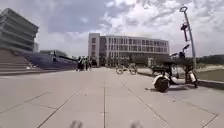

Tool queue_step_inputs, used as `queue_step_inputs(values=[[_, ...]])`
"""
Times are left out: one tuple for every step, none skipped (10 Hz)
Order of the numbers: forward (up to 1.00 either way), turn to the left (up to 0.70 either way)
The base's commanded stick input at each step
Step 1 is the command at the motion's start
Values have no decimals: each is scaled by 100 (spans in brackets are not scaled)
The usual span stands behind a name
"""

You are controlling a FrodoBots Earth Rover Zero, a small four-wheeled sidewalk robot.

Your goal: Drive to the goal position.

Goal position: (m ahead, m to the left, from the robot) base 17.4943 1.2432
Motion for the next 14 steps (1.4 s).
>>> queue_step_inputs(values=[[99,6],[99,6],[99,6],[99,6],[99,6],[99,6],[99,6],[99,6],[99,6],[99,6],[99,6],[99,6],[99,6],[99,-23]])
